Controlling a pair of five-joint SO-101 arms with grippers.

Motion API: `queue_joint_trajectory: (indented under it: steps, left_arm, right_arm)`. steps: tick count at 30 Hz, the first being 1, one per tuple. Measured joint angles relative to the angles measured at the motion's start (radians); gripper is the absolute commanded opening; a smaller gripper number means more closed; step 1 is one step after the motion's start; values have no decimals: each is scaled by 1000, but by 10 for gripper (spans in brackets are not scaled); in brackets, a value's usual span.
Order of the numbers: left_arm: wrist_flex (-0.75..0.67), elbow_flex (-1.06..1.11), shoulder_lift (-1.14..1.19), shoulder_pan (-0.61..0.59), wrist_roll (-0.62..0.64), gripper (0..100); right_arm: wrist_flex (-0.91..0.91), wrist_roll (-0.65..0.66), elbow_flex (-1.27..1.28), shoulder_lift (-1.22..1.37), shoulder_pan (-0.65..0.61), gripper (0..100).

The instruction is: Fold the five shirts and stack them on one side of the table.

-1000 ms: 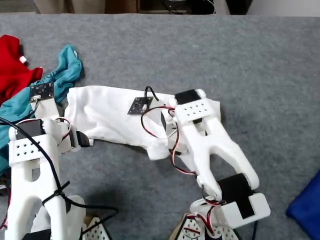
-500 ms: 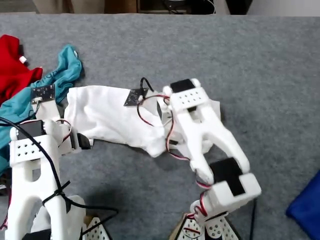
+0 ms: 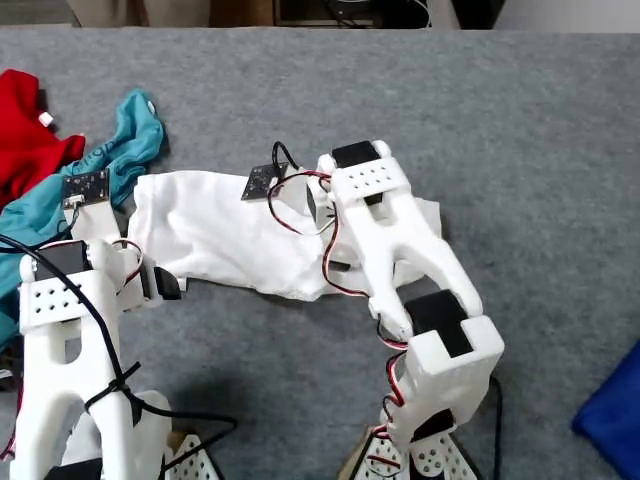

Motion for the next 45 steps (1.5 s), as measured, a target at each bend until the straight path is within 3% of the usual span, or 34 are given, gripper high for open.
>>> queue_joint_trajectory:
  steps: [9,19,23,26,33,45]
  left_arm:
    - [0,0,0,0,0,279]
    - [0,0,0,0,0,279]
    - [0,0,0,0,0,279]
    - [0,0,0,0,0,279]
    - [0,0,0,0,0,279]
    - [0,0,0,0,0,279]
  right_arm:
    - [0,5,-2,2,0,300]
    - [15,5,-107,-12,29,311]
    - [118,5,-192,-64,41,310]
    - [219,5,-209,-98,48,273]
    - [327,-8,-114,-239,38,6]
    - [150,-35,528,-399,-184,6]
